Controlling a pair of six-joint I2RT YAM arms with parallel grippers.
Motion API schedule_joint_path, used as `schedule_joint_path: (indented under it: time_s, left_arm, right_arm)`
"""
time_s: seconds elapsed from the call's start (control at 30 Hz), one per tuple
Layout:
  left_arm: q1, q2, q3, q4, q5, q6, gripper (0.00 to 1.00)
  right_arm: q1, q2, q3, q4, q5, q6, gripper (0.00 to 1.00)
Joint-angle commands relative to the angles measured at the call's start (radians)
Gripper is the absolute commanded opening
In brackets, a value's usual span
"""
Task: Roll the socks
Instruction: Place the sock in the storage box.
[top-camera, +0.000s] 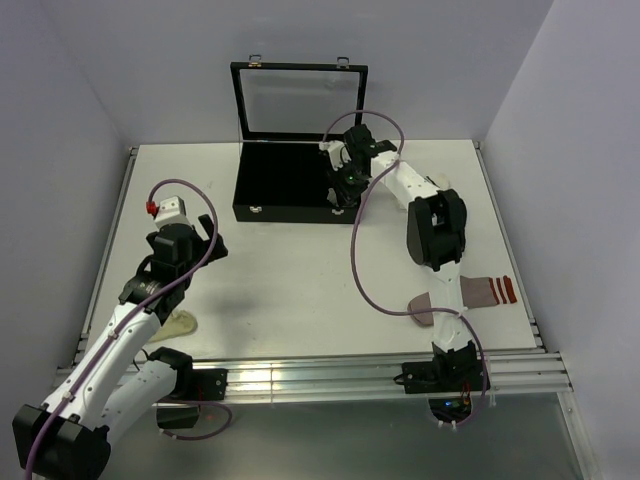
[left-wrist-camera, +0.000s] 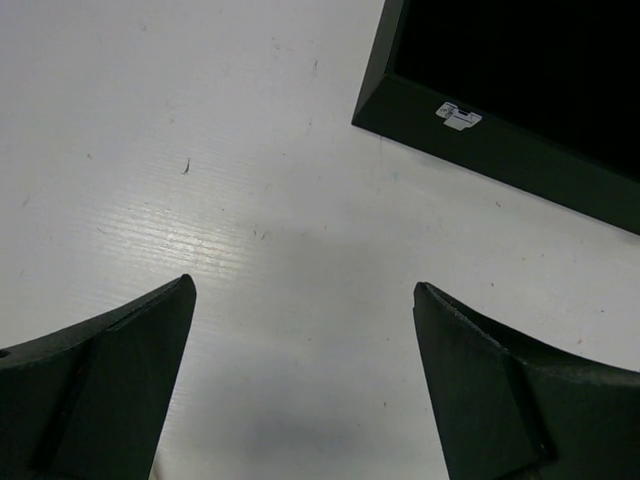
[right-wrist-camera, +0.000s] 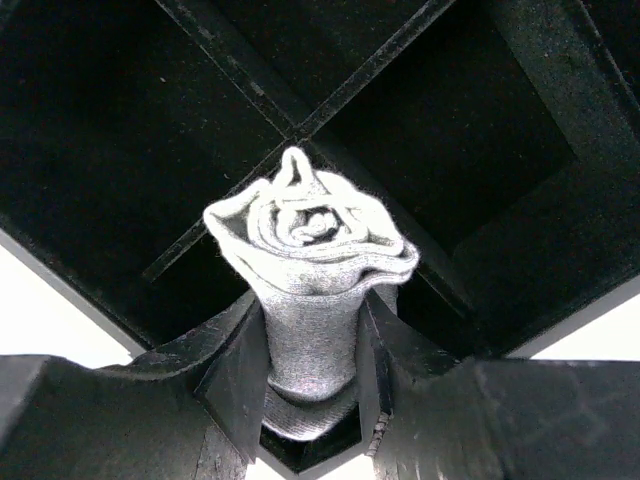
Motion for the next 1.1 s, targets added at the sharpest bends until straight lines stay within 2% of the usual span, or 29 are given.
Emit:
schedule_joint_path:
  time_s: [0.0, 0.17, 0.7, 0.8, 0.83, 0.93, 1.07]
  left_arm:
    - [0.005, 0.004, 0.001, 0.032, -0.016, 0.009, 0.96]
    - [0.005, 0.015, 0.001, 0.032, -0.017, 0.004, 0.95]
    - [0.005, 0.036, -0.002, 0.032, -0.019, -0.005, 0.95]
    - [0.005, 0.036, 0.000, 0.032, -0.021, -0.006, 0.95]
    - [0.005, 0.036, 0.000, 0.032, -0.020, -0.006, 0.95]
    - [0.005, 0.035, 0.001, 0.029, -0.027, -0.006, 0.95]
    - [0.005, 0.024, 0.000, 0.029, -0.031, -0.006, 0.95]
  right_arm:
    - [0.004, 0.055, 0.009, -0.133, 0.082, 0.002, 0.00]
    - [0.010, 0.097, 0.050, -0.173, 0.154, 0.019, 0.00]
    - [0.091, 0.149, 0.018, -0.148, 0.289, 0.044, 0.01]
    - [0.102, 0.131, -0.002, -0.122, 0.286, 0.048, 0.15]
    - [0.107, 0.126, -0.003, -0.115, 0.271, 0.053, 0.23]
    - [0.105, 0.105, 0.000, -0.098, 0.199, 0.062, 0.34]
    - [0.101, 0.036, -0.012, -0.050, 0.107, 0.074, 0.39]
